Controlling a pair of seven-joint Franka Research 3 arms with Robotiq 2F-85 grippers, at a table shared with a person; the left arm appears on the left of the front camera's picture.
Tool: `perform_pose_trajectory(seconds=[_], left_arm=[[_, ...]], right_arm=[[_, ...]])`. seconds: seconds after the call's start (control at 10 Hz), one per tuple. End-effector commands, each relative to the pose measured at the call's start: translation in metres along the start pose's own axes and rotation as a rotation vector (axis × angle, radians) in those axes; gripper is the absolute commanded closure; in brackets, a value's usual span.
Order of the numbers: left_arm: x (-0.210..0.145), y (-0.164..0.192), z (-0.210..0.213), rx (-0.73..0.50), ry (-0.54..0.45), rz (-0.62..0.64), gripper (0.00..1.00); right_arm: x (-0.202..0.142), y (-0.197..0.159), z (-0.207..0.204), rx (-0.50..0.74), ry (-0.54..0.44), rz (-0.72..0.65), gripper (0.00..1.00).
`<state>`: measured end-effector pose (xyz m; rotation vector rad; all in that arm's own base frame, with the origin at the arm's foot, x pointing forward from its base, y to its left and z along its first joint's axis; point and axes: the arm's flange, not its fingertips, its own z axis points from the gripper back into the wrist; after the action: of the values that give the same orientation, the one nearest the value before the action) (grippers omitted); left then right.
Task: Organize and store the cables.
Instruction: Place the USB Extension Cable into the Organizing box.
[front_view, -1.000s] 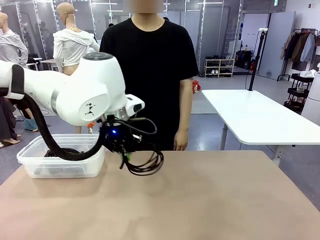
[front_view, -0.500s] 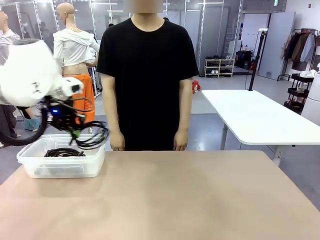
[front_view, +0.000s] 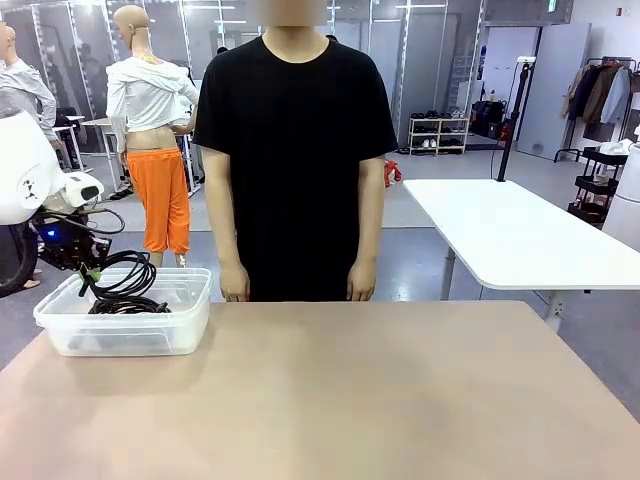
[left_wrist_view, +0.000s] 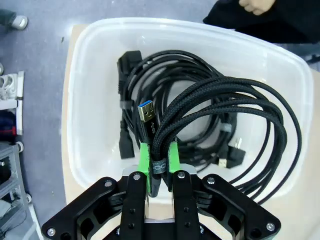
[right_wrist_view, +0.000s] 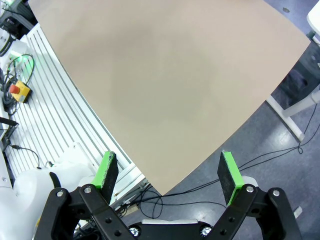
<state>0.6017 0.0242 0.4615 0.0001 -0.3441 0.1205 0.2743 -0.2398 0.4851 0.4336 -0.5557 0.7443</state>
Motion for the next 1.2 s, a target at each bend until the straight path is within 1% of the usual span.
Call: perform_pose_trajectory(seconds=[0.0,0.3,0.4,0.6,0.7,0.8,0.9,1.0,1.1], left_arm=[[0.024,-0.005,-0.014,0.006,0.031,-0.022,0.83],[0.038,-0.005,-0.051,0.053,0.079,-0.021,0.83],[0.038,-0.004,-0.054,0.066,0.099,-0.017,0.83],[0.035,-0.006,-0.059,0.076,0.12,-0.018,0.64],[0.036,-0.007,-0.061,0.065,0.11,-0.013,0.41],[0.035,-0.007,-0.059,0.059,0.109,-0.009,0.31],[0.034,-0.006,-0.056,0.044,0.111,-0.006,0.08],[0.033,-0.005,-0.053,0.021,0.112,-0.003,0.0],[0.033,-0.004,-0.048,0.005,0.102,-0.003,0.0]], right_arm=[[0.0,0.0,0.001,0.005,-0.016,0.01,0.0],[0.0,0.0,0.001,0.005,-0.016,0.01,0.0],[0.0,0.0,0.001,0.005,-0.016,0.01,0.0],[0.0,0.0,0.001,0.005,-0.016,0.01,0.0],[0.0,0.0,0.001,0.005,-0.016,0.01,0.0],[0.0,0.0,0.001,0.005,-0.016,0.01,0.0],[0.0,0.0,0.001,0.005,-0.016,0.01,0.0],[0.0,0.0,0.001,0.005,-0.016,0.01,0.0],[0.0,0.0,0.001,0.005,-0.016,0.01,0.0]])
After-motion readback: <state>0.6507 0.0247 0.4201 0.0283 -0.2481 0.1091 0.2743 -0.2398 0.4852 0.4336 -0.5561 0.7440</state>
